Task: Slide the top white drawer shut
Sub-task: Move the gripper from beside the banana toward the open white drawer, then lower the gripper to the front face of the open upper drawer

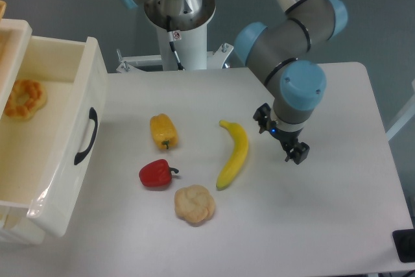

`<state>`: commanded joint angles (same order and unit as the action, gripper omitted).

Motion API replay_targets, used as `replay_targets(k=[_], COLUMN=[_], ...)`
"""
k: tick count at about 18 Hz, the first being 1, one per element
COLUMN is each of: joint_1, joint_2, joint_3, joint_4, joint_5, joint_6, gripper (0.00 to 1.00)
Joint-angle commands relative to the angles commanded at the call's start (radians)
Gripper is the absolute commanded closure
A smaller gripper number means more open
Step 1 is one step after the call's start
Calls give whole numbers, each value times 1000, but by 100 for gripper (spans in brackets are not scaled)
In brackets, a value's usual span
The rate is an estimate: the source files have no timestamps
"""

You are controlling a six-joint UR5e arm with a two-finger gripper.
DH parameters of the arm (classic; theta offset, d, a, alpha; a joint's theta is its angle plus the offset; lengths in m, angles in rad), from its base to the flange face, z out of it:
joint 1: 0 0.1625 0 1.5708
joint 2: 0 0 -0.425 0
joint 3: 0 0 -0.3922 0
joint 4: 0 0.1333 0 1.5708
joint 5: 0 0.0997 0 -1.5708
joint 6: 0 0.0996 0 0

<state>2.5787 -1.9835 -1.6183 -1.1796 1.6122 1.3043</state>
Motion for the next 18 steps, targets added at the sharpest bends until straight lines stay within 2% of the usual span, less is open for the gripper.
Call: replay_targets(k=[3, 5, 9, 10, 13, 15, 18], joint_1=[-52, -80, -94, -103, -132, -167, -212], joint_2=[12, 23, 57, 72, 98, 109, 123], joint_3=[-14, -18, -29, -38, -43, -43, -42], joint_4=[0, -2, -8, -9, -11, -15, -17], joint_5=[-5, -23, -153, -185, -236, -270, -323], joint_6=[-111, -187, -335, -358, -410, -473, -542], gripper=[23, 37, 79, 84, 91, 100, 100])
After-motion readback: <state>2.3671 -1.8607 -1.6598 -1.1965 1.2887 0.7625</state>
